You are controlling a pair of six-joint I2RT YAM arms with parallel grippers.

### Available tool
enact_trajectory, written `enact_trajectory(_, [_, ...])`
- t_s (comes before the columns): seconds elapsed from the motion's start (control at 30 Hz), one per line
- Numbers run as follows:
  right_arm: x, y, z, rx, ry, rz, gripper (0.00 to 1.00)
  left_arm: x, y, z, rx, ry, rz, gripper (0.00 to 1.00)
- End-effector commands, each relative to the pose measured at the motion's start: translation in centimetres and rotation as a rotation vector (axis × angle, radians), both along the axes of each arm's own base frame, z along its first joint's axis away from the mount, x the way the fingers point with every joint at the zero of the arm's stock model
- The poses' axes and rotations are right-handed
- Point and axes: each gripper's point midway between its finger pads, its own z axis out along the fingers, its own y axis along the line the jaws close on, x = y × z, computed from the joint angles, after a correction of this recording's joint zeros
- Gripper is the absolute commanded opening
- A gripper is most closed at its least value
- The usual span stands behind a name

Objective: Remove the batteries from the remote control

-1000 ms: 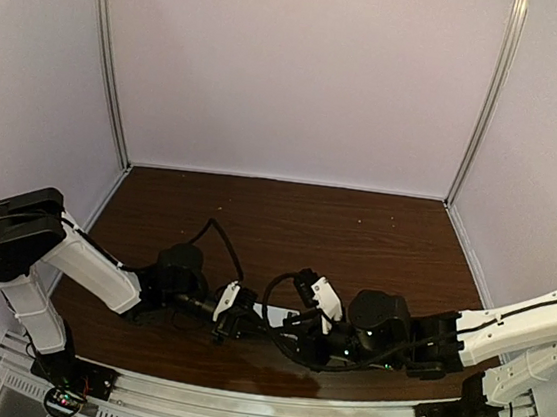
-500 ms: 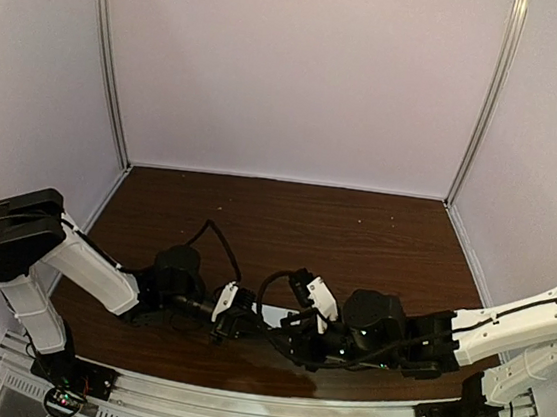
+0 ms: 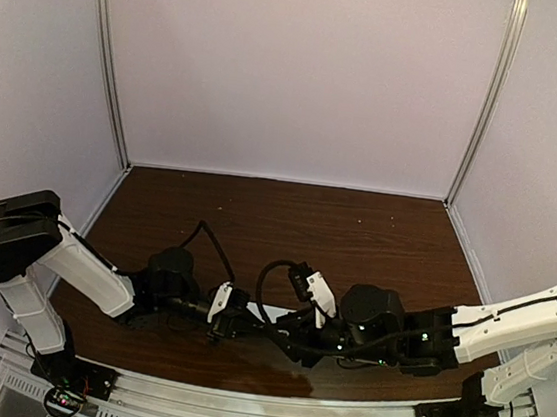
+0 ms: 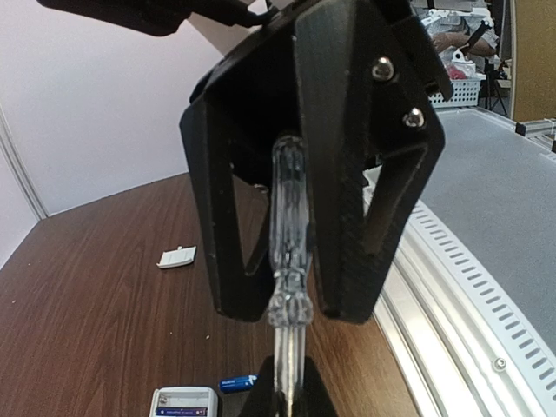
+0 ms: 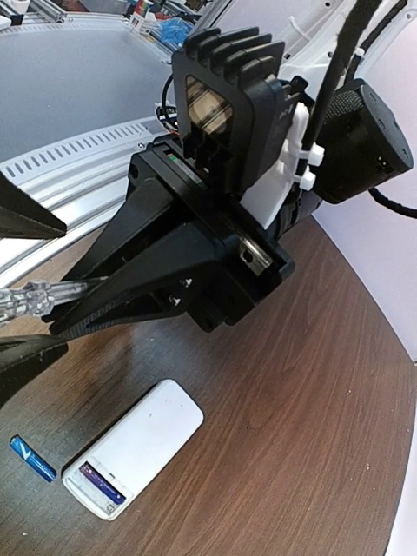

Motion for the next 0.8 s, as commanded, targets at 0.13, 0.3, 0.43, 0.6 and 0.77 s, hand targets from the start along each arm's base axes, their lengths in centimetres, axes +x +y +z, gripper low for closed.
enact_trajectory(0.13, [0.4, 0.4, 0.2, -0.012, -0.001, -0.019, 0.34, 0.1, 0.0, 1.3, -0.050, -0.047, 0.016, 0.00])
enact_trajectory(0.3, [0.4, 0.6, -0.4, -0.035, 0.007, -0.025, 0.39, 0.2, 0.1, 1.4, -0.052, -0.048, 0.017, 0.00])
enact_trajectory(0.43, [0.5, 0.6, -0.5, -0.042, 0.005, -0.030, 0.38, 0.1, 0.1, 1.4, -0.052, -0.049, 0.016, 0.00])
enact_trajectory(0.6, [0.7, 0.5, -0.6, -0.049, 0.001, -0.038, 0.32, 0.2, 0.1, 1.3, -0.050, -0.053, 0.019, 0.00])
enact_trajectory(0.77, [0.7, 0.5, -0.8, -0.056, 0.003, -0.040, 0.22, 0.1, 0.1, 1.3, -0.052, -0.055, 0.019, 0.00])
